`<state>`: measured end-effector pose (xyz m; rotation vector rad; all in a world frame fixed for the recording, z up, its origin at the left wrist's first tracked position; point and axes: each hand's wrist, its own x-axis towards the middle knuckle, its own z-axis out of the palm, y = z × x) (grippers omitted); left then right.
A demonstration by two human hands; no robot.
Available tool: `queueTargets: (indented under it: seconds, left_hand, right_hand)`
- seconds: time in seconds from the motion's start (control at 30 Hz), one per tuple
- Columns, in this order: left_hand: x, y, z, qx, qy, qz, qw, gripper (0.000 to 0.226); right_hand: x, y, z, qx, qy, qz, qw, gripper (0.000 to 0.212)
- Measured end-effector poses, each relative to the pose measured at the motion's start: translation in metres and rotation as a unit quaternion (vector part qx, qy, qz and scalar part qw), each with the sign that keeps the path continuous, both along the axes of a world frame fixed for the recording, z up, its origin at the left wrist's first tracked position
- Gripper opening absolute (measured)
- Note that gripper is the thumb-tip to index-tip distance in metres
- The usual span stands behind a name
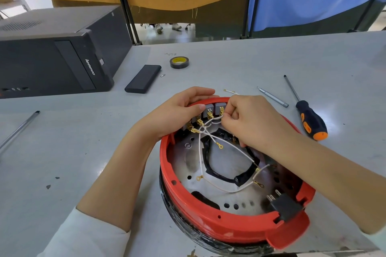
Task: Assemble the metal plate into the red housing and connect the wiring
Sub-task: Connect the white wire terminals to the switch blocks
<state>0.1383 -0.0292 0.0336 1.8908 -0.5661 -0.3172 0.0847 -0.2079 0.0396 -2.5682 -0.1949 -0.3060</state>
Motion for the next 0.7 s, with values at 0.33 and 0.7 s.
queueTargets:
  seconds: [0.33,0.7]
  left_hand:
    - [0.0008,0.0007,-0.0009,0.007,-0.007,-0.002,1.000,0.038]
    - [0.0014,-0.0001,0.0000,0.020,-0.014,0.002,1.000,0.038]
  right_hand:
    - [-0.0018,0.0011,-0.0002,-0.001,-0.005,0.010,1.000,0.015]
    - [-0.0020,0.0028,0.0022,-0.044,-0.012,0.007,0.999,0.011]
